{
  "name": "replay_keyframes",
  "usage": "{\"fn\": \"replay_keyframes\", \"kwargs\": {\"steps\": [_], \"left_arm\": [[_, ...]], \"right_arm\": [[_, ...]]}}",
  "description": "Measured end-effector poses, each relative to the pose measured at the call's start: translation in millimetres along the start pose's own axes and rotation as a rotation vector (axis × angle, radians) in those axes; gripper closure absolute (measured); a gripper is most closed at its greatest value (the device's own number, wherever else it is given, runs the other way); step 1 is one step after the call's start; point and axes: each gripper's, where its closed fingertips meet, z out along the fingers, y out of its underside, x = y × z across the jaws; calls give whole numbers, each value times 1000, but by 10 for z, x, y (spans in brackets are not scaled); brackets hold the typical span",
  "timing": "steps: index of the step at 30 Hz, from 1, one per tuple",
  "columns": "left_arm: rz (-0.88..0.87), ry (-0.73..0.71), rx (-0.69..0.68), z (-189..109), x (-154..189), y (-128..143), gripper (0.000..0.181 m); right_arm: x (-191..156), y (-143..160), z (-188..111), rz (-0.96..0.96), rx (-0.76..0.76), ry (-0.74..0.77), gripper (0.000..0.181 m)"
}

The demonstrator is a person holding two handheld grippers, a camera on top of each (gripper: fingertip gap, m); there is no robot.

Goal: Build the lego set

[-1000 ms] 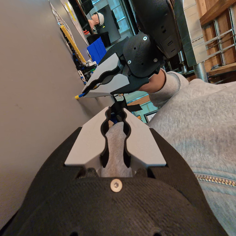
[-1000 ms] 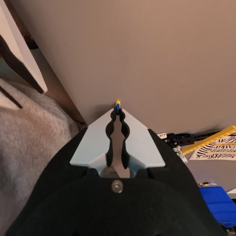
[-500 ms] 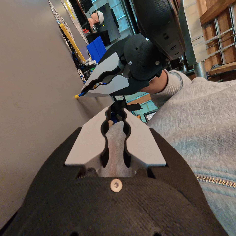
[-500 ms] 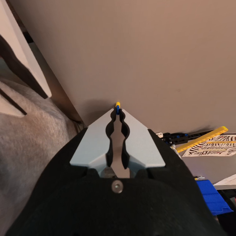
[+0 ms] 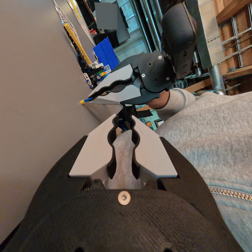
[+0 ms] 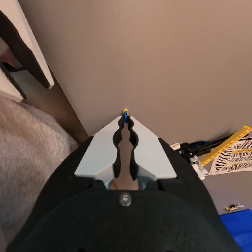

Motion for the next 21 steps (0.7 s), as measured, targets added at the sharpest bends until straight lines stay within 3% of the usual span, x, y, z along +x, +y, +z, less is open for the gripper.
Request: {"fn": "replay_keyframes", "kwargs": {"steps": [21], "left_arm": [[-12, 19, 10, -29, 8, -20, 167]], "right_arm": [[18, -7, -2, -142, -307, -89, 177]]}}
